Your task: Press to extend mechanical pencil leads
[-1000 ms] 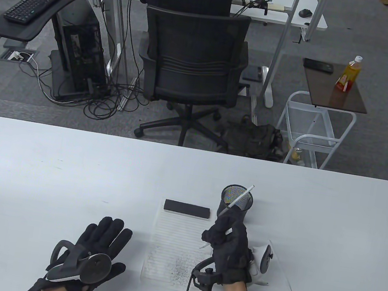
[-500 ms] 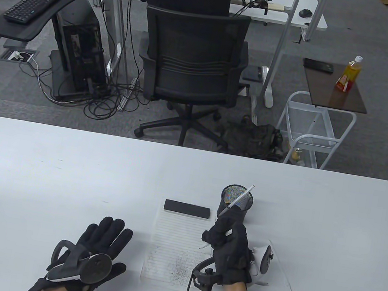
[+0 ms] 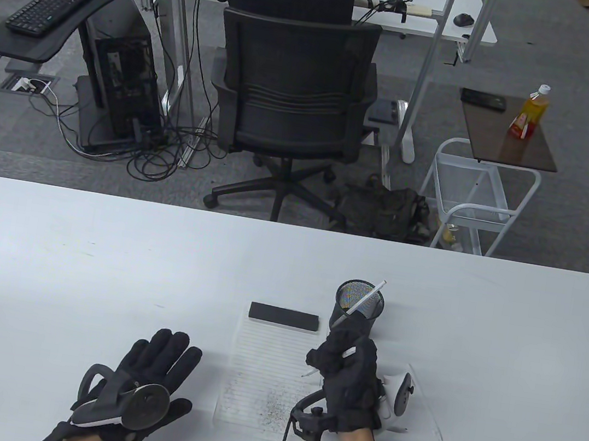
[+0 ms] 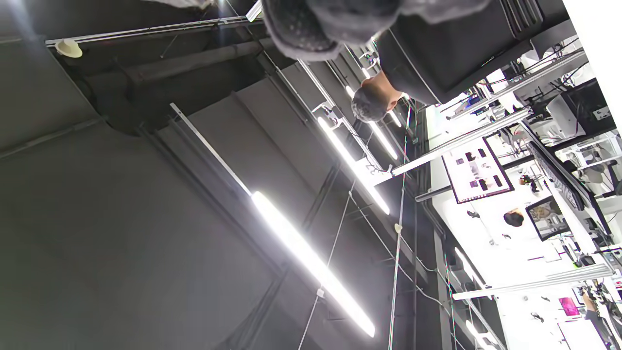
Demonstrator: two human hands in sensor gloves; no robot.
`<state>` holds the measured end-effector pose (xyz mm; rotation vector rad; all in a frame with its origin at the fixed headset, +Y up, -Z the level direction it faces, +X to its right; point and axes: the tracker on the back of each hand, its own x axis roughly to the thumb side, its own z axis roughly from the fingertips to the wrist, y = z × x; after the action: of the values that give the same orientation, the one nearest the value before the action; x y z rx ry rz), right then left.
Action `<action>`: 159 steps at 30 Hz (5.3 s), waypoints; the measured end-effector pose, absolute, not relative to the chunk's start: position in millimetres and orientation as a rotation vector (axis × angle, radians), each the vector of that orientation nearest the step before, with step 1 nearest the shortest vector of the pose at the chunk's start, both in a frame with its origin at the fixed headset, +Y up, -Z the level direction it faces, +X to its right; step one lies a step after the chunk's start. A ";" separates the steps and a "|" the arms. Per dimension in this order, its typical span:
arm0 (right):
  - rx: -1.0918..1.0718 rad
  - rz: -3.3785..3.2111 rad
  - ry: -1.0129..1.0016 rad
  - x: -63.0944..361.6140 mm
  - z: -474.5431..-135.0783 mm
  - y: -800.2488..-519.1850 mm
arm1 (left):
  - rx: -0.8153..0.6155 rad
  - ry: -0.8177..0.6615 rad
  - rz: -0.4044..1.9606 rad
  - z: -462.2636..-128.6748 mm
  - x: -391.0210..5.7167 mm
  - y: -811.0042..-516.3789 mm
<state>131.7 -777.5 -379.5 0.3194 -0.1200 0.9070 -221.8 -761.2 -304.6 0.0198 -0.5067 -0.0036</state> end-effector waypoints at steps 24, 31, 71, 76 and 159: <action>0.252 0.992 -0.091 120.7 -381.1 -800.3 | 0.019 -0.511 0.008 -304.8 -221.5 -761.9; 0.257 1.022 -0.087 116.4 -381.4 -801.2 | 0.016 -0.514 0.011 -305.1 -221.1 -762.5; 0.387 1.780 0.011 175.6 -397.1 -712.6 | 0.033 -0.489 0.002 -306.2 -226.7 -757.3; 0.447 2.314 0.275 190.4 -405.8 -713.1 | 0.025 -0.469 -0.003 -308.0 -230.2 -758.9; -0.352 2.151 0.057 229.4 -513.5 -740.8 | 0.019 -0.425 0.008 -312.1 -242.0 -762.1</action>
<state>229.4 -740.8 -513.5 -0.3517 0.0568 2.1507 -242.0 -762.1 -312.1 0.0187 -0.4247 0.0077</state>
